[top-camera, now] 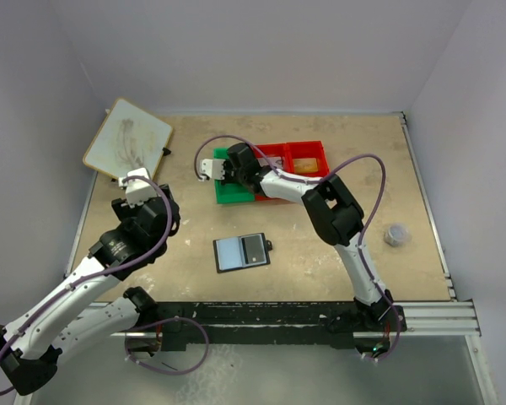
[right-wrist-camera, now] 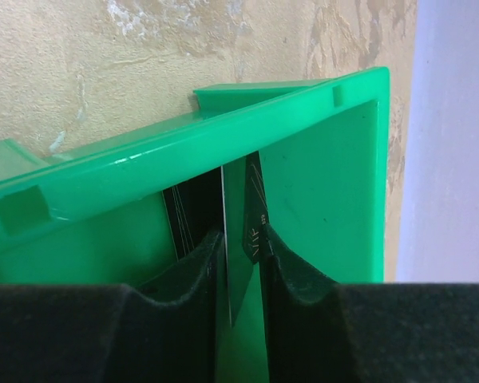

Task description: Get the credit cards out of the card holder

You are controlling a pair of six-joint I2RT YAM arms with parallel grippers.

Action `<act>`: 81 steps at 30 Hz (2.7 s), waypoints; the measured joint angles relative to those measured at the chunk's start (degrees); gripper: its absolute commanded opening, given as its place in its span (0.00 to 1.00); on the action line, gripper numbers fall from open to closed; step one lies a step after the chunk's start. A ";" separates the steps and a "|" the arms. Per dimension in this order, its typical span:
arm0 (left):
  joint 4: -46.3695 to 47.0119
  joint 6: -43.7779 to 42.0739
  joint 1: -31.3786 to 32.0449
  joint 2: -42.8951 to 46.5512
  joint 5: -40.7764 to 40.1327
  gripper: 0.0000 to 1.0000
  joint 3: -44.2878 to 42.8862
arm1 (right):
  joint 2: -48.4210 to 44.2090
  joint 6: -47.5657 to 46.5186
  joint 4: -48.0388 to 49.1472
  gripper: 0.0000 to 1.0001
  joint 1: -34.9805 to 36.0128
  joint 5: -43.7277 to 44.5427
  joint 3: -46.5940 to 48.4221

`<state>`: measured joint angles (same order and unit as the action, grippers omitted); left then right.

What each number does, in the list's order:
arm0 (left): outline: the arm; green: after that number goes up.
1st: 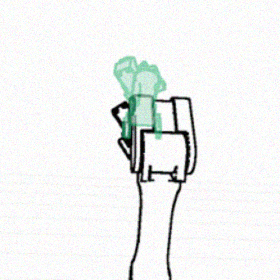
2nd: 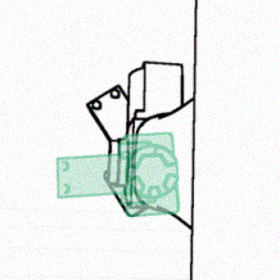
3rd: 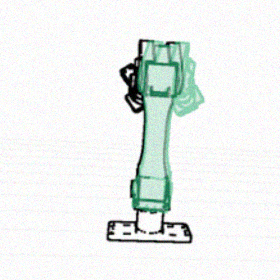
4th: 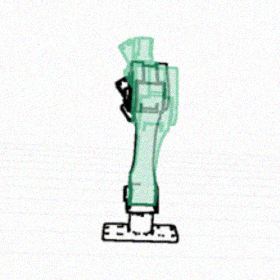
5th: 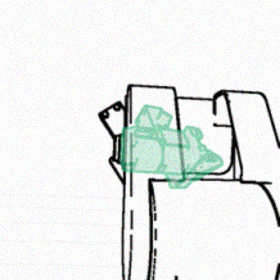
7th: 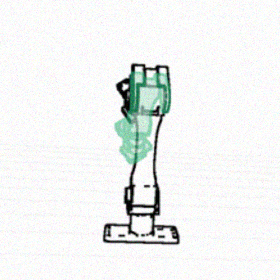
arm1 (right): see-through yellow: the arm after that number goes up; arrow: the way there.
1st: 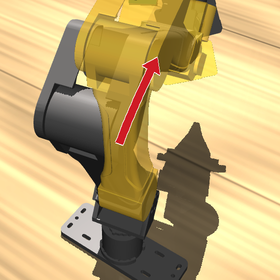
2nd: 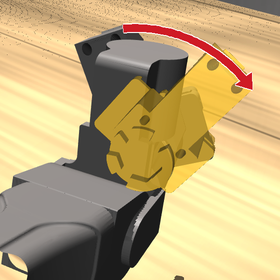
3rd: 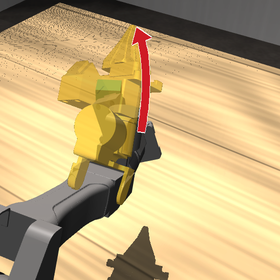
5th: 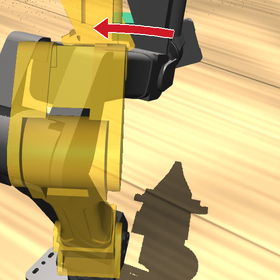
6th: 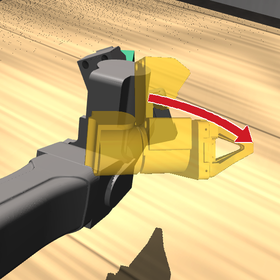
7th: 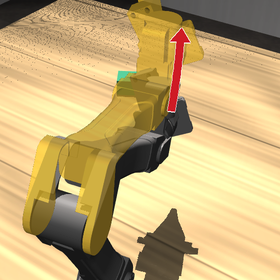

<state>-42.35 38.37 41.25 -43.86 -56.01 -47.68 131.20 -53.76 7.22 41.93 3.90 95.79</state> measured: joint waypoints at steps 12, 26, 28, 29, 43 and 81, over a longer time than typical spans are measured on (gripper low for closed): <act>0.02 -0.02 0.00 -1.79 0.15 0.77 0.00 | 0.00 1.90 -2.32 0.48 -1.42 -3.41 1.16; 0.04 -0.31 0.00 -4.68 1.84 0.77 0.00 | 0.00 4.70 -5.68 0.65 -3.06 -6.45 3.61; 0.04 -0.42 0.00 -4.68 1.84 0.77 0.00 | 0.00 4.81 -5.70 0.66 -3.06 -6.43 3.61; 0.04 -0.50 0.00 -4.68 1.86 0.78 0.00 | 0.00 4.83 -5.70 0.66 -3.06 -6.43 3.61; 0.02 -0.55 0.00 -5.53 2.45 0.78 0.00 | -2.08 9.94 -1.92 0.71 -3.06 -6.34 0.92; 24.50 -2.03 -0.33 -41.62 40.61 0.70 1.05 | -57.07 115.89 22.67 0.63 16.92 -3.72 -78.31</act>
<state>-17.85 36.34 40.93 -85.47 -15.40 -46.63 74.13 62.13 29.89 58.85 0.19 17.47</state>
